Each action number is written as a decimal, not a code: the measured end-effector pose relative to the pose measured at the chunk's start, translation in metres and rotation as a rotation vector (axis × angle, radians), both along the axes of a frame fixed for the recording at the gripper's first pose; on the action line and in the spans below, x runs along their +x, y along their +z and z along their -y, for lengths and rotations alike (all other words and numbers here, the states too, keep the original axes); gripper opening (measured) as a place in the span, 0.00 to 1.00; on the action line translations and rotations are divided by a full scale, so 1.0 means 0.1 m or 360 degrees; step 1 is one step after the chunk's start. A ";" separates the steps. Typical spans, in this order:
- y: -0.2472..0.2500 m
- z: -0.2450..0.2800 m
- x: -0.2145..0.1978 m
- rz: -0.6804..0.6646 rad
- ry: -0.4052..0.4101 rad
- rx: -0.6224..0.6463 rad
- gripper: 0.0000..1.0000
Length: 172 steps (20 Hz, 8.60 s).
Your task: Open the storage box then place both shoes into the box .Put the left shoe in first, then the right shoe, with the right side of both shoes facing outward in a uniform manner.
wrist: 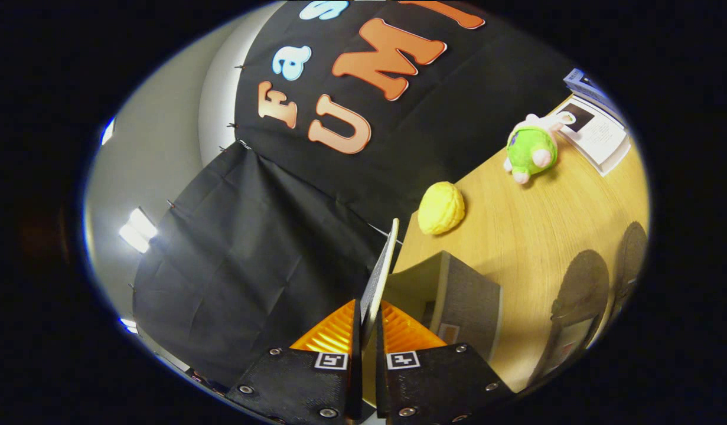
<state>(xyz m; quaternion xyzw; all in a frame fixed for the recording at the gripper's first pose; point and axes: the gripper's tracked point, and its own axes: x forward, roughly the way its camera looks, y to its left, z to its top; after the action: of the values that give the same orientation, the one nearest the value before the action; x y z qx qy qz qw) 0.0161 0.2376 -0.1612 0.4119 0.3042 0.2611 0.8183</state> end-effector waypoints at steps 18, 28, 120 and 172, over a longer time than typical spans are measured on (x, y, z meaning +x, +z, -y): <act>0.65 -1.63 0.02 0.0132 0.0172 0.0072 0.10; 0.39 -2.35 -0.11 0.0007 0.0227 0.0166 0.24; -0.56 -0.26 0.14 -0.0345 -0.0378 -0.0733 0.04; -1.10 1.56 -0.61 -0.0413 -0.0256 -0.1140 0.86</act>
<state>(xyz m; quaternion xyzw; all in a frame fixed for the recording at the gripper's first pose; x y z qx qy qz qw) -0.0454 0.0813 -0.2709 0.1522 0.4438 0.0190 0.8829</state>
